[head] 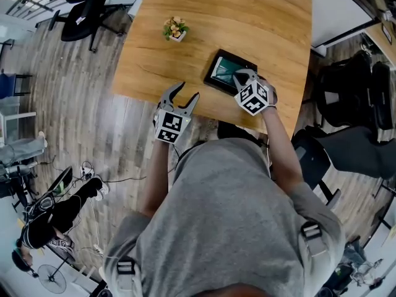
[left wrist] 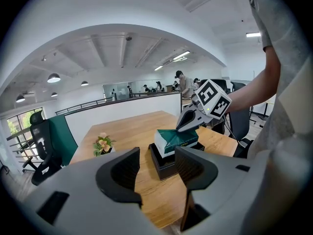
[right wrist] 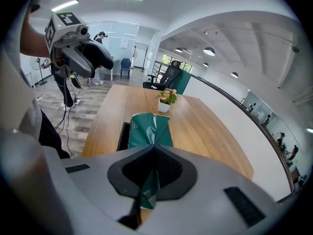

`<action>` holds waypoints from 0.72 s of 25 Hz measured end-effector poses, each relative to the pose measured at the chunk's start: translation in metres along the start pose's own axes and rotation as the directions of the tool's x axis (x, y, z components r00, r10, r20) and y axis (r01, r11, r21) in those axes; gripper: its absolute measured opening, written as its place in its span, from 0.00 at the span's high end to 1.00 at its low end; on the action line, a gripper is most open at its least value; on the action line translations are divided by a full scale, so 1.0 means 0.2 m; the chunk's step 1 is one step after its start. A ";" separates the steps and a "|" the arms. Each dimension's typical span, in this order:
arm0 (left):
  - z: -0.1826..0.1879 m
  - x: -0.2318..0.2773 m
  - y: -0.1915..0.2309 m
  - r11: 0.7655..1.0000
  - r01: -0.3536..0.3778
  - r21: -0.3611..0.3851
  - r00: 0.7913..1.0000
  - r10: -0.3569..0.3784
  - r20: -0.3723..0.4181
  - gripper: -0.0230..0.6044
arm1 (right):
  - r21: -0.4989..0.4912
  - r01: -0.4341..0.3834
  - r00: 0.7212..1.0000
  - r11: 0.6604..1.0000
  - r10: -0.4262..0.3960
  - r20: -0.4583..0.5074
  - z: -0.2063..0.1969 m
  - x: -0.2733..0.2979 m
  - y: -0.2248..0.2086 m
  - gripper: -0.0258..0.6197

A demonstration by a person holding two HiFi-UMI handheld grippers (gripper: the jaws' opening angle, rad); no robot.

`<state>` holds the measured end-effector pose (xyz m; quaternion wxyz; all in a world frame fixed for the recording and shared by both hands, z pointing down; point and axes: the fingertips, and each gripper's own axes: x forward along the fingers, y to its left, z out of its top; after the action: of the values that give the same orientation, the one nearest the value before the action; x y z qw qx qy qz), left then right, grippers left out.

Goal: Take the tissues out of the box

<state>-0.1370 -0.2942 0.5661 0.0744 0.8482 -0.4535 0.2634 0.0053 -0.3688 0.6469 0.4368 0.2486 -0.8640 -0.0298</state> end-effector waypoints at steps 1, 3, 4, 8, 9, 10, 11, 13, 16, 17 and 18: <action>0.00 -0.01 0.00 1.000 0.002 0.002 1.000 -0.002 0.002 0.58 | 0.000 0.007 1.000 1.000 -0.007 0.003 0.01 -0.01 0.00 0.95; 0.00 -0.02 -0.01 1.000 0.007 0.006 1.000 -0.007 0.005 0.58 | -0.003 0.019 1.000 1.000 -0.019 0.005 0.01 -0.03 -0.01 0.95; 0.00 -0.03 -0.02 1.000 0.010 0.009 1.000 -0.010 0.006 0.58 | -0.005 0.024 1.000 1.000 -0.024 0.004 0.02 -0.04 -0.02 0.95; -0.01 -0.07 -0.04 1.000 0.018 0.020 1.000 -0.018 0.013 0.58 | -0.006 0.048 0.999 0.999 -0.048 0.007 0.04 -0.07 -0.02 0.95; -0.02 -0.08 -0.05 1.000 0.020 0.020 1.000 -0.020 0.015 0.58 | -0.005 0.054 0.998 0.999 -0.054 0.009 0.04 -0.08 -0.02 0.95; -0.02 -0.09 -0.05 1.000 0.021 0.021 1.000 -0.021 0.018 0.58 | -0.005 0.061 0.998 0.998 -0.061 0.010 0.05 -0.09 -0.02 0.95; -0.02 -0.11 -0.05 1.000 0.022 0.022 1.000 -0.022 0.020 0.58 | -0.005 0.067 0.998 0.998 -0.067 0.012 0.06 -0.10 -0.01 0.95; -0.03 -0.13 -0.04 0.999 0.023 0.025 0.999 -0.024 0.026 0.58 | -0.005 0.079 0.997 0.997 -0.079 0.017 0.08 -0.12 0.00 0.95; -0.05 -0.18 -0.05 0.999 0.025 0.029 0.999 -0.026 0.035 0.58 | 0.000 0.095 0.995 0.996 -0.095 0.018 0.09 -0.15 0.03 0.95; -0.05 -0.19 -0.06 0.999 0.026 0.030 0.999 -0.027 0.037 0.58 | 0.002 0.099 0.995 0.995 -0.099 0.018 0.09 -0.16 0.04 0.95; -0.06 -0.21 -0.06 0.999 0.027 0.031 0.999 -0.028 0.039 0.58 | 0.004 0.103 0.994 0.995 -0.103 0.019 0.09 -0.17 0.05 0.95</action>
<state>-0.1504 -0.2532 0.5561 0.0563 0.8604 -0.4391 0.2524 0.0036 -0.3472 0.6130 0.4260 0.2932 -0.8542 -0.0533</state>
